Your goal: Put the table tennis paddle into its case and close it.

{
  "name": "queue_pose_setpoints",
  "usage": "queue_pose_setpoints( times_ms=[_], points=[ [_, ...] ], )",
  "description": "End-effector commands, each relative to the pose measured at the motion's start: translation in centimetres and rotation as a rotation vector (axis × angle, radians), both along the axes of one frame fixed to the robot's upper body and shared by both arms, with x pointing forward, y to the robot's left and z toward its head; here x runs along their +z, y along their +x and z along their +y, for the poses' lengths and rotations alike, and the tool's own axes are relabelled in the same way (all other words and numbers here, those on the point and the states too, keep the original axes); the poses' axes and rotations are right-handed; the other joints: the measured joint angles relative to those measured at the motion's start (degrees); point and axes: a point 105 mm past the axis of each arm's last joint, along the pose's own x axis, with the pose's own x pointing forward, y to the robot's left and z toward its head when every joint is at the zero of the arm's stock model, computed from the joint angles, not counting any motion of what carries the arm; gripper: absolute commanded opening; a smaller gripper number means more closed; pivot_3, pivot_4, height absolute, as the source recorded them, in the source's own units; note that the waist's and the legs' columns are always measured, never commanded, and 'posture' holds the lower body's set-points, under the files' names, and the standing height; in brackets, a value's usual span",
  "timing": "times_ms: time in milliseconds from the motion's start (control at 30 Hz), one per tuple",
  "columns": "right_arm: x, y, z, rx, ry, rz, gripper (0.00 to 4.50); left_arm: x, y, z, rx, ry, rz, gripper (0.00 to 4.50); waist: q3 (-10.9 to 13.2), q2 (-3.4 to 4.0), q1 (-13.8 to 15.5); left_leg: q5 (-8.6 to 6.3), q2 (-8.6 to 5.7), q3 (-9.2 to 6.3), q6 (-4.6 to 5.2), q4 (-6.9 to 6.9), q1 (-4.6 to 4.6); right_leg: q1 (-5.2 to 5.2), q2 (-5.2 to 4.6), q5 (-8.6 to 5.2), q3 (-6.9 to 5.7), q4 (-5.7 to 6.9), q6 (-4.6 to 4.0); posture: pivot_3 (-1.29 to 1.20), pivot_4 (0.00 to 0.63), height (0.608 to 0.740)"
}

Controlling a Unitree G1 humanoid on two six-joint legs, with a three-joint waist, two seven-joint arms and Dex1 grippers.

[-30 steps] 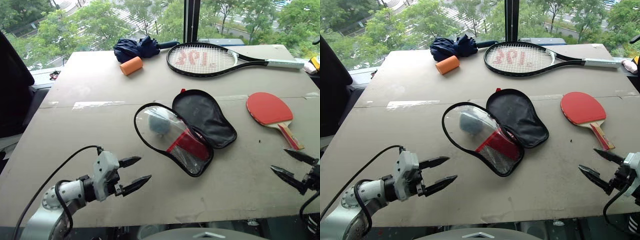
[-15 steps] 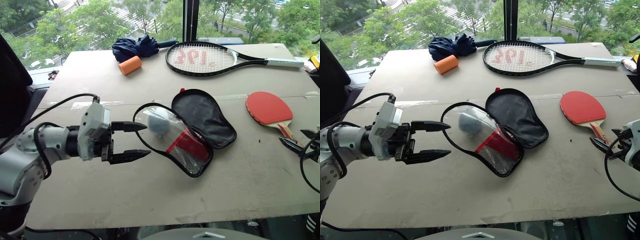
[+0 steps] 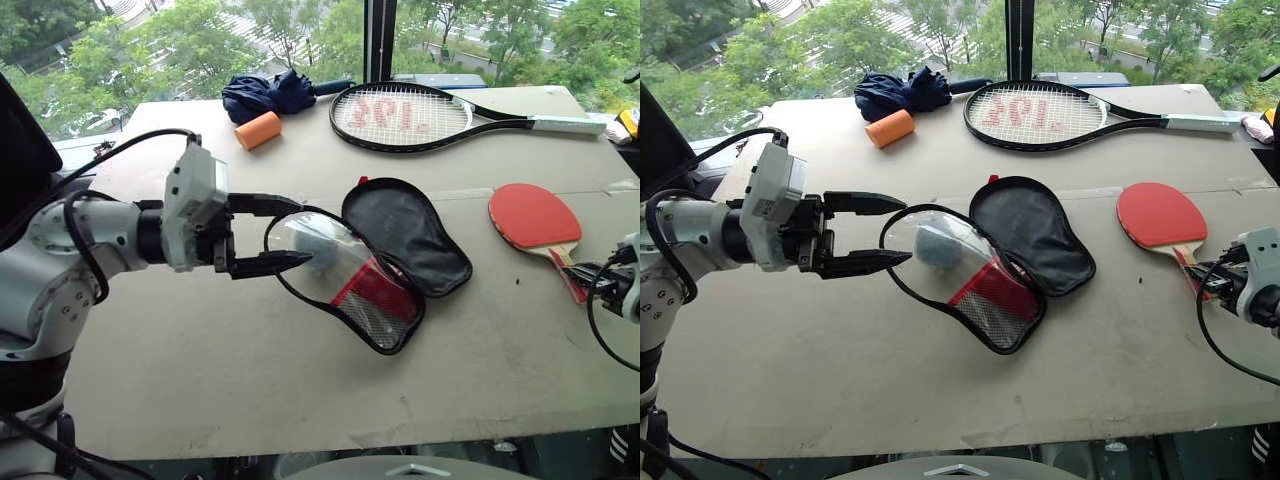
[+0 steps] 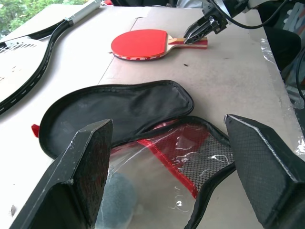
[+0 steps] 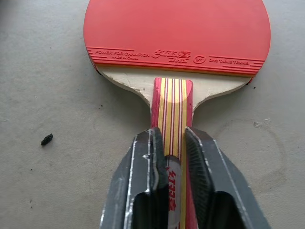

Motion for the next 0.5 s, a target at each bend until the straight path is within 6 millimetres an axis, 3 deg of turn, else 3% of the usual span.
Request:
queue_pose_setpoints(
  times_ms=[33,200,233,300,467,500],
  points=[
    [1.0,0.0,0.2,0.0,-0.012,-0.03,0.08,0.9,0.1,0.1,0.002,-0.011,-0.037,3.81,0.0,0.0,-0.2,0.0,0.0,0.0,0.0,0.0,0.0,0.0,0.0,0.0,0.0,0.01,0.0,0.0,0.15,0.74],
    [1.5,0.0,0.1,-0.003,-0.04,-0.051,0.08,1.0,0.4,0.0,0.001,-0.014,-0.055,3.81,0.0,-0.01,-0.2,0.0,0.0,0.0,0.0,0.01,0.0,-0.01,0.0,0.0,0.0,0.0,0.0,0.0,0.15,0.74],
    [1.5,-0.2,0.4,0.024,-0.041,-0.043,0.31,1.0,0.4,0.0,0.001,-0.015,-0.055,3.81,0.0,0.0,-0.2,0.0,0.0,0.0,0.0,0.01,-0.01,-0.01,0.0,0.0,-0.01,0.0,0.0,0.0,0.15,0.74],
    [1.6,-0.3,0.7,0.029,-0.035,-0.044,0.96,1.0,0.3,0.1,-0.001,-0.013,-0.055,3.81,0.0,-0.01,-0.3,0.0,0.0,0.0,0.0,0.01,0.0,-0.01,0.0,0.0,-0.01,0.0,0.0,0.0,0.15,0.74],
    [1.8,0.4,-0.3,-0.037,-0.066,-0.067,3.49,1.0,0.3,-0.2,-0.008,-0.016,-0.061,3.81,0.0,-0.01,-0.3,0.0,0.0,0.01,0.0,0.02,0.0,-0.01,0.0,0.0,0.01,0.01,0.0,0.0,0.15,0.74],
    [1.5,0.5,-0.7,-0.058,-0.071,-0.055,3.81,1.1,0.2,-0.2,-0.011,-0.018,-0.062,3.81,0.0,-0.01,-0.3,0.0,0.0,0.01,0.0,0.02,0.0,-0.01,0.0,0.0,0.01,0.01,0.0,0.0,0.15,0.74]
  ],
)
